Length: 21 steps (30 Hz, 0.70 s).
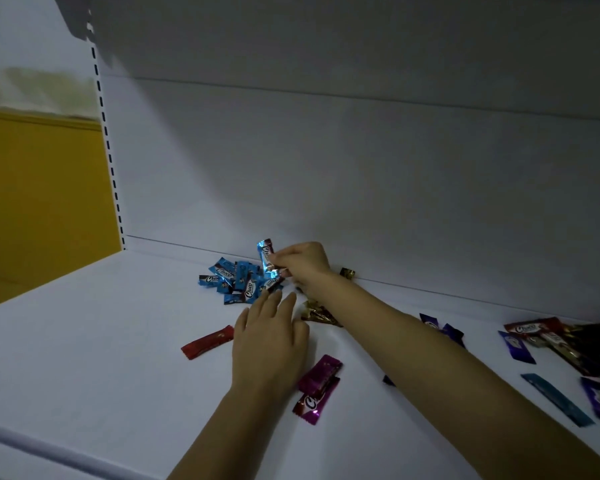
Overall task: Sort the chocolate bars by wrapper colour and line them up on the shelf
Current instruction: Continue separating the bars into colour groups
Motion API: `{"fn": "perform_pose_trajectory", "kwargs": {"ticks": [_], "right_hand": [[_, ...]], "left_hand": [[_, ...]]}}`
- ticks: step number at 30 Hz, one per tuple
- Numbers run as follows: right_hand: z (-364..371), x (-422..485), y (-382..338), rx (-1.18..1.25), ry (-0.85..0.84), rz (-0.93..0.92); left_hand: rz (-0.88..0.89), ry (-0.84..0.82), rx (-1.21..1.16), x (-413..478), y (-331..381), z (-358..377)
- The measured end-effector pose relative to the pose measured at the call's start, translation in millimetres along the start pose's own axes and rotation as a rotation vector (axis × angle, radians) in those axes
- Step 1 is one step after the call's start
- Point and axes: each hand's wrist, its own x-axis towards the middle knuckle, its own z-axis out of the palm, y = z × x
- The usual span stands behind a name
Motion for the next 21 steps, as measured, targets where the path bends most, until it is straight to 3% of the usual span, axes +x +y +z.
{"fn": "perform_pose_trajectory", "kwargs": {"ticks": [4,9,12,15,18,21], "right_hand": [[16.9,18.8,6.5,-0.150,-0.031,0.019],[2.0,2.8,15.1,-0.389,-0.052,-0.224],[-38.2,-33.8,17.6,-0.592,-0.055,-0.406],[-92.2,-77.8,21.9,-0.756,-0.047,-0.490],[-144.3,-117.8,31.6,-0.859,-0.020,-0.495],[-190.6,-145.0,45.6,-0.923,0.039,-0.432]], "left_hand": [[-0.052,0.020,-0.110,0.3,-1.2,-0.3],[-0.067,0.002,-0.160,2.3,-5.0,2.2],[-0.033,0.015,-0.185,4.9,-4.0,-1.5],[-0.048,0.014,-0.370,1.3,0.2,-9.7],[-0.059,0.018,-0.435,-5.8,4.6,-18.0],[0.098,0.022,-0.312,-8.4,30.7,-21.4]]}}
